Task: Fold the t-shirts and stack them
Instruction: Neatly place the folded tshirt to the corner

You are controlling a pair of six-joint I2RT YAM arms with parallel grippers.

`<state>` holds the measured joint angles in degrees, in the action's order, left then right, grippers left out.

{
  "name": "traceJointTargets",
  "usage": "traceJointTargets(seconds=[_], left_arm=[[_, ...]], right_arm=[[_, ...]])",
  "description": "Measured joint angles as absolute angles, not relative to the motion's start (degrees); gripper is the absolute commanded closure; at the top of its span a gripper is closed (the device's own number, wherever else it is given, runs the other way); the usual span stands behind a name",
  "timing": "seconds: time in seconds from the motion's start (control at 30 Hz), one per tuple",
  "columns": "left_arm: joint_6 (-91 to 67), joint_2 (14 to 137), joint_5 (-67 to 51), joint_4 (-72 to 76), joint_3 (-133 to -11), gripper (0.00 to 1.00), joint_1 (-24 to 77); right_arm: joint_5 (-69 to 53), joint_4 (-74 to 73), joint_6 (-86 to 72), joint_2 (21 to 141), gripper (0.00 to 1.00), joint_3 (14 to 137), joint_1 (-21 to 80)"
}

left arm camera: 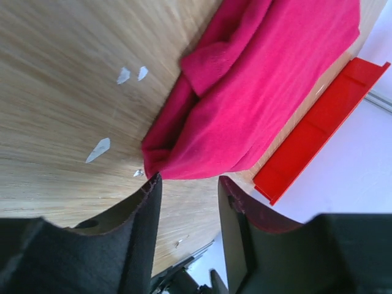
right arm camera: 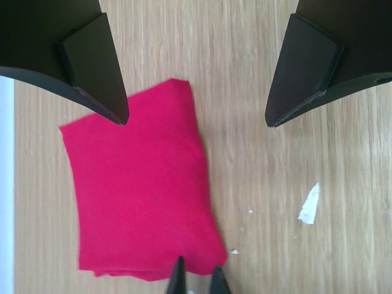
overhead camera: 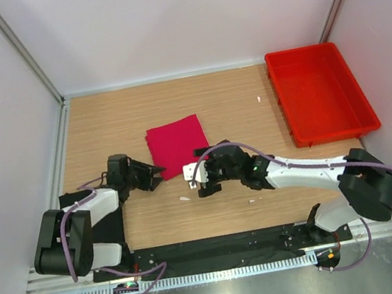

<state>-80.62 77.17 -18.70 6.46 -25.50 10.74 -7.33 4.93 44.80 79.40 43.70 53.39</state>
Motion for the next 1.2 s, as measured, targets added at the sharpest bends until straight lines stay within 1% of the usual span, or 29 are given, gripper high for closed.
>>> traceJointTargets(seconds=[0.03, 0.13, 0.33, 0.5, 0.63, 0.77, 0.87, 0.9, 0.93, 1.03, 1.1, 1.2], left_arm=[[-80.99, 77.38, -18.79, 6.59, -25.28, 0.59, 10.74], [-81.56, 76.88, -18.76, 5.72, -25.12, 0.55, 10.74], [-82.02, 72.95, -17.52, 3.33, -25.1, 0.55, 10.74], [-81.87, 73.21, -17.32, 2.9, -24.73, 0.59, 10.74], [-80.9, 74.7, -17.32, 2.72, -24.49, 0.6, 10.74], [-79.94, 77.14, -17.08, 2.79, -24.32, 0.64, 10.74], [-79.09, 79.33, -17.76, 3.64, -24.34, 0.65, 10.66], [-78.89, 79.48, -17.69, 4.03, -24.34, 0.66, 10.63], [-78.65, 79.79, -17.74, 4.38, -24.34, 0.7, 10.63], [-77.82, 81.08, -17.85, 6.0, -24.38, 0.78, 10.63], [-77.32, 82.11, -17.96, 7.27, -24.6, 0.79, 10.63], [-76.27, 83.57, -17.93, 8.12, -25.41, 0.92, 10.63]], right_arm=[[-8.14, 5.98, 46.17, 80.4, 0.0, 43.4, 53.63], [-10.39, 9.56, 49.98, 85.67, 0.02, 43.29, 54.28], [-13.45, 14.59, 54.11, 95.13, 0.05, 44.99, 55.37], [-15.33, 17.8, 54.76, 100.64, 0.09, 49.12, 55.55], [-15.81, 19.79, 54.74, 103.7, 0.1, 52.05, 55.77], [-15.75, 20.64, 54.7, 105.54, 0.11, 53.84, 56.12], [-15.57, 21.15, 54.68, 106.85, 0.11, 54.92, 56.45], [-15.51, 21.37, 54.68, 107.28, 0.12, 55.2, 56.53], [-15.29, 21.61, 54.68, 107.7, 0.12, 55.46, 56.64], [-14.66, 22.28, 54.74, 108.97, 0.15, 56.05, 56.82], [-13.82, 22.33, 54.98, 110.0, 0.17, 56.55, 56.95], [-12.27, 22.74, 55.68, 110.89, 0.19, 57.39, 57.19]])
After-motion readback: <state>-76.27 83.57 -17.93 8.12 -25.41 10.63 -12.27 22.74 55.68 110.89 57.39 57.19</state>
